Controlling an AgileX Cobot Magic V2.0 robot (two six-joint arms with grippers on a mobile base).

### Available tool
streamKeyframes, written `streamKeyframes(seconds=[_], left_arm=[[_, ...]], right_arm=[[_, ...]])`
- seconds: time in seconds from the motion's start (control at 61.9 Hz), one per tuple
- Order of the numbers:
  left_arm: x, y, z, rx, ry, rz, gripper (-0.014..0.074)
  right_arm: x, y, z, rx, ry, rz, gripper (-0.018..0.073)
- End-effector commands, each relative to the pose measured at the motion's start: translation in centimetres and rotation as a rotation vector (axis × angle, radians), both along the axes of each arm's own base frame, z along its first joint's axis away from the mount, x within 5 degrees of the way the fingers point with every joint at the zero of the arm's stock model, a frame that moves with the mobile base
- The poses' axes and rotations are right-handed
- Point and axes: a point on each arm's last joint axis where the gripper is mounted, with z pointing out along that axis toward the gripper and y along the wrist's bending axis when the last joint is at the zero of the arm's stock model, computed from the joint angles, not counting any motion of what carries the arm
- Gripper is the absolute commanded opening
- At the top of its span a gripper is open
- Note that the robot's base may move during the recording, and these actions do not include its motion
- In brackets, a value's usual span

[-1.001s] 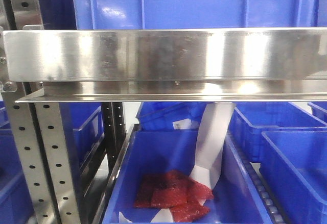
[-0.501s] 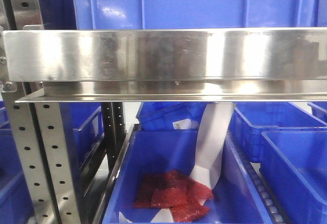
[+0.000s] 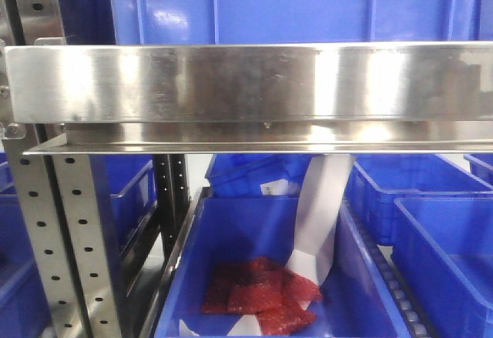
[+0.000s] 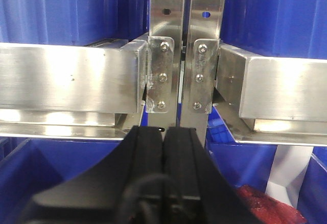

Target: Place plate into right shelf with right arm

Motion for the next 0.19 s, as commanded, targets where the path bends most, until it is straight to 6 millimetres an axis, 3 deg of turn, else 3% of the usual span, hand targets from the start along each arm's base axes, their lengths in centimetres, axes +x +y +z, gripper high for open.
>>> streamKeyframes(seconds=[0.0, 0.178], left_arm=[[-0.08, 0.1, 0.52, -0.018, -0.089, 0.009, -0.0128], [-0.08, 0.1, 0.52, -0.018, -0.089, 0.009, -0.0128]], right_arm=[[-0.33, 0.07, 1.36, -0.005, -0.116, 0.009, 0.0055], [-0.33, 0.07, 1.36, -0.005, -0.116, 0.009, 0.0055]])
